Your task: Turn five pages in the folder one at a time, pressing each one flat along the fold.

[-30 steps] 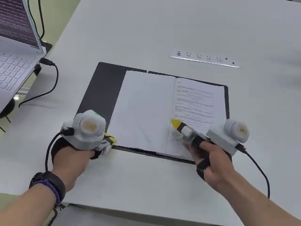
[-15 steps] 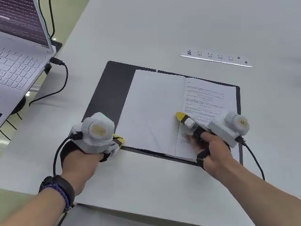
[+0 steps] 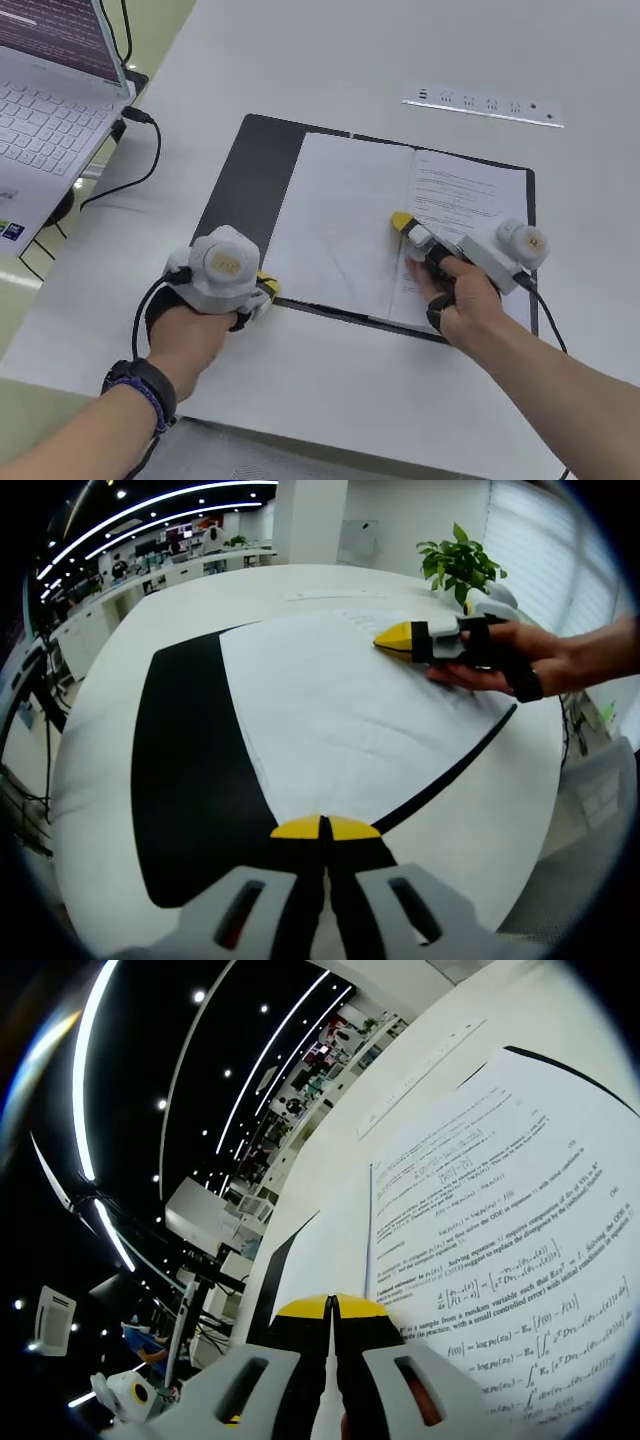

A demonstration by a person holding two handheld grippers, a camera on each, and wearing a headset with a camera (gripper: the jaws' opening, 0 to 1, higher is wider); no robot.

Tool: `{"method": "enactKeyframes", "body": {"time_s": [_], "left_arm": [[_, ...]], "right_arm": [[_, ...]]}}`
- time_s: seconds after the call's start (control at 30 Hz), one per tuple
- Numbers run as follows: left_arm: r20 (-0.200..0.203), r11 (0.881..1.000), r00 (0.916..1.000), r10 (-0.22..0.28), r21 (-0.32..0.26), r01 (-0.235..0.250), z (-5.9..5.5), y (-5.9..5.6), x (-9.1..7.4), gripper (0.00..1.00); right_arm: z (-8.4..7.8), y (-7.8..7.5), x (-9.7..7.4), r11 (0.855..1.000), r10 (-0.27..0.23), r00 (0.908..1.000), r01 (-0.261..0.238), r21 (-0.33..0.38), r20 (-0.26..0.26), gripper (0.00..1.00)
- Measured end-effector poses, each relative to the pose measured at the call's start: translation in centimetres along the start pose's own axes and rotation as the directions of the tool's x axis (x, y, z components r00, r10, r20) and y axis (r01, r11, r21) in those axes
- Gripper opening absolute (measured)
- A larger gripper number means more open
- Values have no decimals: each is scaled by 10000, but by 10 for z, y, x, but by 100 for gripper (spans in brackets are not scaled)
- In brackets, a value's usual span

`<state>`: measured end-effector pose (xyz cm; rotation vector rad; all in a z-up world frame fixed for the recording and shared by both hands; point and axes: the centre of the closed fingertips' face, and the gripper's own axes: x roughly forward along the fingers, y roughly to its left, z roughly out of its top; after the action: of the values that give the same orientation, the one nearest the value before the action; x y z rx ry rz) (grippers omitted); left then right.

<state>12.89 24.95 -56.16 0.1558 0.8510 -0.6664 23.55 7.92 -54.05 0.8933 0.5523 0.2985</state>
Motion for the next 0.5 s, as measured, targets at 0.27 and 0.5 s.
{"method": "enactKeyframes", "body": {"time_s": [0.27,0.5], "left_arm": [[130,9991,9999,-81,-412,86,0,1,0,0],[179,9988,9998,-119,-477,128,0,1,-1,0]], "right_arm": [[11,0,10,9994,-73,9992,59,347,386,0],[13,11,9,9985,-63,9981,29,553,611,0]]}}
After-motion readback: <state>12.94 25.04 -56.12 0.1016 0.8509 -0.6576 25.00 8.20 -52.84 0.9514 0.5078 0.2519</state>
